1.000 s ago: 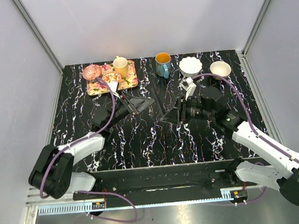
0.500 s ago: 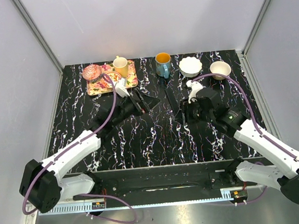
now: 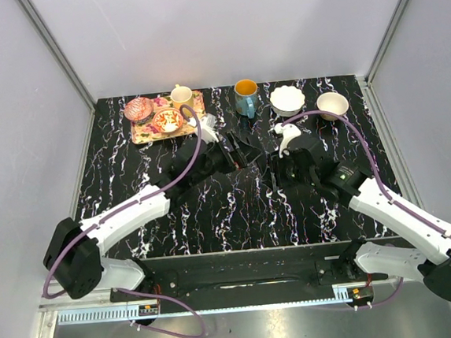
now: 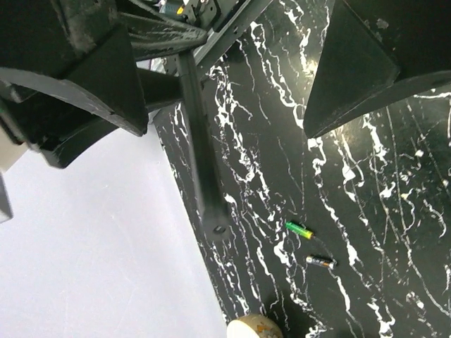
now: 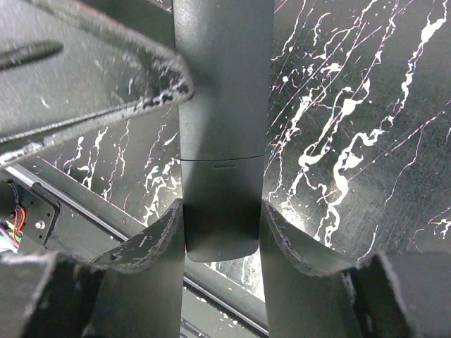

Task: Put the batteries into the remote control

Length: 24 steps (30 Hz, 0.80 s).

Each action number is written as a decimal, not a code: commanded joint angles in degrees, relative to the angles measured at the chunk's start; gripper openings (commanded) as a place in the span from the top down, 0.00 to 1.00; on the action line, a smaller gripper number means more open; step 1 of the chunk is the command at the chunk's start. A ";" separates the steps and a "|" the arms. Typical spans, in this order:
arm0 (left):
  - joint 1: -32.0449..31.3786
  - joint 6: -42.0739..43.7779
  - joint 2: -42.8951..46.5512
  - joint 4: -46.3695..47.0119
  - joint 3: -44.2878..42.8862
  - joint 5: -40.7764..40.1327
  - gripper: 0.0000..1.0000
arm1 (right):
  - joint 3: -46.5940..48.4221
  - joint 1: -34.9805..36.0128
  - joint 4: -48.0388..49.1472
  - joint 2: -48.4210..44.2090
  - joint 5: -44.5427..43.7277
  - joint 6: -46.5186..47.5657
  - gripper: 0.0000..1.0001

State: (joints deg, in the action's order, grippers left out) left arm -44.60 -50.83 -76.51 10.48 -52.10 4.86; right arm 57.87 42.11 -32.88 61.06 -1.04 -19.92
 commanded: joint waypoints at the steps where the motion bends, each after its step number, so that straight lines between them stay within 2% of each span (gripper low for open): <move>1: -0.58 0.64 -1.62 3.85 -4.77 -1.44 0.06 | 2.87 1.05 1.33 0.03 -1.60 0.15 1.00; 3: -0.75 0.29 -2.94 3.85 -5.29 -0.91 0.10 | 2.87 1.13 1.33 0.11 -1.42 -0.03 1.00; 7: -1.28 0.03 -5.31 3.76 -6.53 0.41 0.26 | 3.48 1.57 1.42 0.29 -1.42 -0.03 1.00; 11: -1.54 -0.50 -7.33 4.02 -7.14 1.46 0.36 | 4.36 2.01 0.72 0.64 -1.60 0.32 1.00; 20: -2.16 -0.32 -8.92 3.14 -8.29 1.82 0.50 | 4.80 2.98 0.19 0.91 -2.39 0.94 1.00; 24: -2.16 -0.24 -8.66 3.14 -8.11 2.26 0.76 | 4.54 3.07 -0.16 0.82 -2.65 1.38 1.00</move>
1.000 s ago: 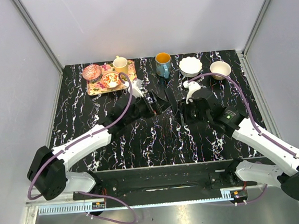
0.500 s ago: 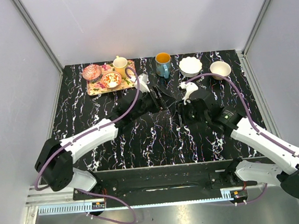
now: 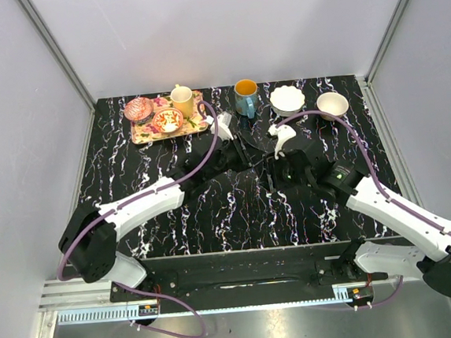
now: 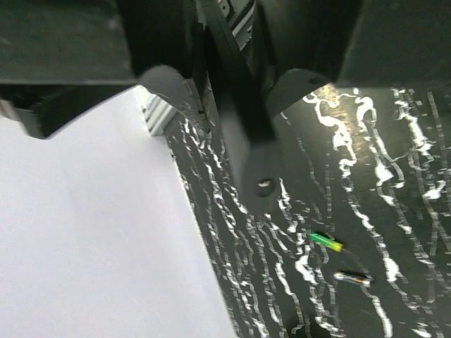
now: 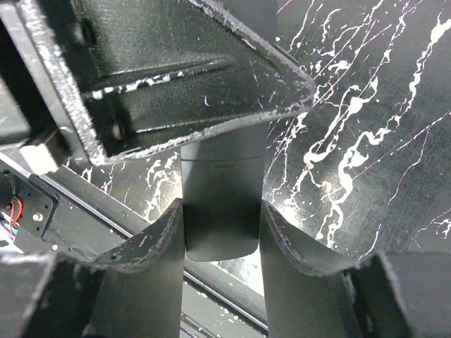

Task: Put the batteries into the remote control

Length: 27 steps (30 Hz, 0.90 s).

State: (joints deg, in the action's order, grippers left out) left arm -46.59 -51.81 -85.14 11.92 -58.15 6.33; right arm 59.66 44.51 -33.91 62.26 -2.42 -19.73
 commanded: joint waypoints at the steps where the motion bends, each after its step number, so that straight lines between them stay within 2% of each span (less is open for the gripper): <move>1: -0.17 0.83 0.15 1.70 -1.97 0.88 0.81 | 2.74 0.66 0.78 -0.47 -1.36 1.27 1.00; 2: -0.17 0.92 0.15 1.79 -1.71 0.97 0.87 | 2.74 0.66 0.60 -0.47 -1.45 1.44 1.00; 3: -0.26 0.84 0.41 2.22 -1.53 1.58 0.96 | 2.74 0.66 0.43 -0.56 -1.63 1.71 1.00; 4: -0.17 0.84 0.68 2.40 -1.35 1.58 1.00 | 2.83 0.66 0.16 -0.82 -1.80 1.88 1.00; 9: -0.08 -0.22 2.17 6.61 2.33 2.29 1.00 | 3.53 0.66 -0.98 -1.35 -3.21 2.41 1.00; 10: -0.17 -0.48 3.05 7.32 3.21 2.02 1.00 | 3.53 0.66 -1.16 -1.79 -3.38 2.15 0.80; 12: 0.36 -1.53 4.19 10.47 6.20 1.32 1.00 | 3.80 0.66 -1.25 -2.40 -3.74 1.19 0.53; 13: 0.71 -2.06 5.68 11.88 8.82 1.14 1.00 | 3.80 0.66 -1.33 -3.19 -3.91 0.83 0.35; 16: 3.07 -5.13 9.20 18.12 14.79 0.35 1.00 | 4.06 0.66 -1.33 -4.95 -4.09 -0.92 0.15; 20: 4.84 -5.85 13.24 24.90 20.61 -1.05 1.00 | 3.89 0.66 -0.72 -6.45 -2.51 -2.86 0.09; 23: 5.10 -5.14 15.97 29.20 23.60 -1.58 1.00 | 1.97 0.75 2.00 -7.24 -0.85 -4.79 0.08; 27: 5.63 -4.53 18.69 39.81 27.91 -1.32 1.00 | -3.22 0.66 8.76 -9.60 0.39 -11.19 0.08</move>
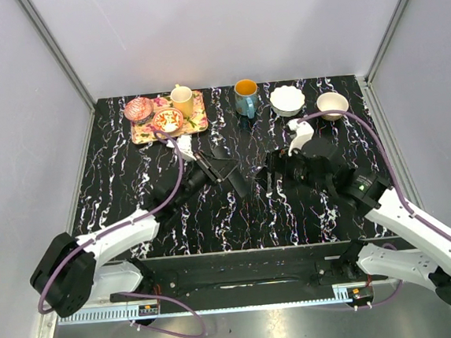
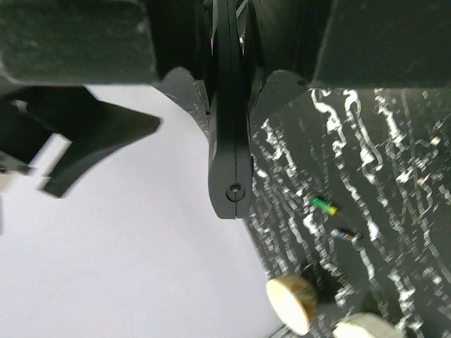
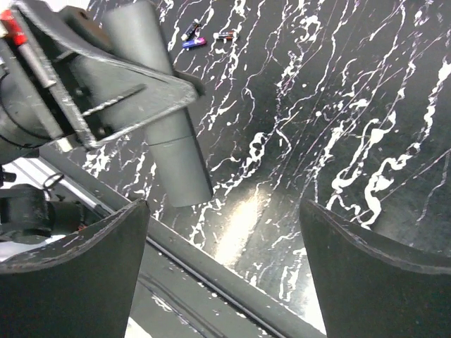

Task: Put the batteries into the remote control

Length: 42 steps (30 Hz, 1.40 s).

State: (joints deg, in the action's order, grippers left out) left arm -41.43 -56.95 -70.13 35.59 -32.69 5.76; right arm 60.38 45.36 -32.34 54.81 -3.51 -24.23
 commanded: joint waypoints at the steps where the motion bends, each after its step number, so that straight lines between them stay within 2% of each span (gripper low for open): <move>1: 0.65 0.70 3.94 17.57 3.76 -0.58 1.00 | -5.35 -0.19 10.85 -2.77 1.66 -8.10 0.08; 5: 2.31 1.05 4.65 23.99 6.58 1.26 0.98 | -13.87 -0.10 21.69 -6.37 4.99 -15.30 0.07; 12: 2.76 2.63 4.74 29.43 7.55 0.66 1.00 | -15.64 -0.28 29.34 -3.66 10.09 -21.29 0.05; 18: 2.67 2.72 6.75 27.61 8.69 -3.82 1.00 | -19.24 -2.99 42.15 0.02 16.07 -29.46 0.03; 21: 2.67 3.60 8.33 24.62 8.78 -5.05 1.00 | -20.91 -5.02 47.43 2.58 19.67 -32.98 0.07; 27: 2.58 5.27 10.89 20.13 8.61 -5.67 1.00 | -21.09 -5.99 53.59 7.76 24.16 -35.53 0.13; 32: 2.58 5.80 11.42 17.85 8.34 -7.15 1.00 | -21.01 -5.99 58.52 9.61 25.83 -37.29 0.14; 36: 2.49 5.80 11.42 16.96 7.99 -7.25 1.00 | -19.78 -5.90 58.88 11.28 27.15 -37.21 0.16; 42: 2.15 5.88 11.33 16.61 7.20 -7.43 1.00 | -18.46 -5.90 58.00 13.48 28.91 -36.86 0.27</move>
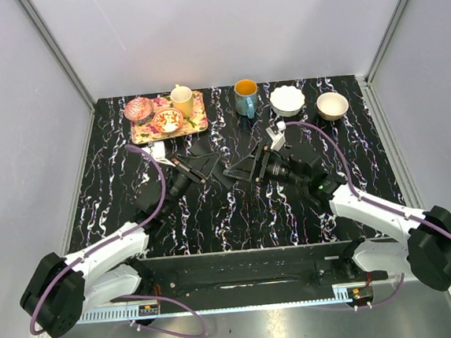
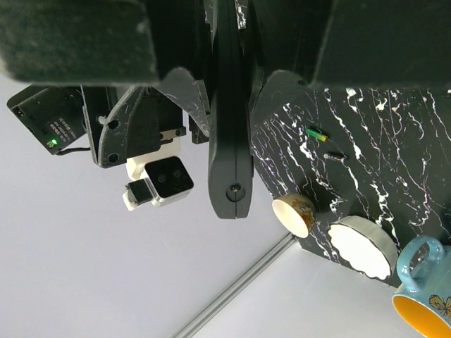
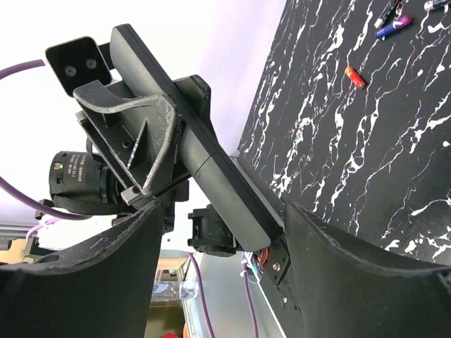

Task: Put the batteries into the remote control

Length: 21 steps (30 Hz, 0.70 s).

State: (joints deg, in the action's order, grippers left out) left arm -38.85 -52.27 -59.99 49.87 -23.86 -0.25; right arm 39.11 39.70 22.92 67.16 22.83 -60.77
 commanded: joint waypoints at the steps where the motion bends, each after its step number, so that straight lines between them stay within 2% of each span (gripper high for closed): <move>1: -0.52 1.38 1.19 2.25 -1.63 -1.42 1.00 | 2.90 -0.24 2.75 1.40 2.83 -0.40 0.27; 9: -1.31 1.82 0.49 2.95 -1.63 -2.30 1.00 | 3.16 -0.24 2.31 2.37 3.27 -0.92 0.29; 21: -2.54 2.79 0.13 4.36 -1.72 -3.35 1.00 | 2.81 -0.24 3.62 3.77 3.36 -2.51 0.41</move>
State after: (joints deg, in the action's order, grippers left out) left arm -40.86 -50.78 -60.10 49.84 -23.88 -2.17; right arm 39.97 39.68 22.90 70.96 25.19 -62.46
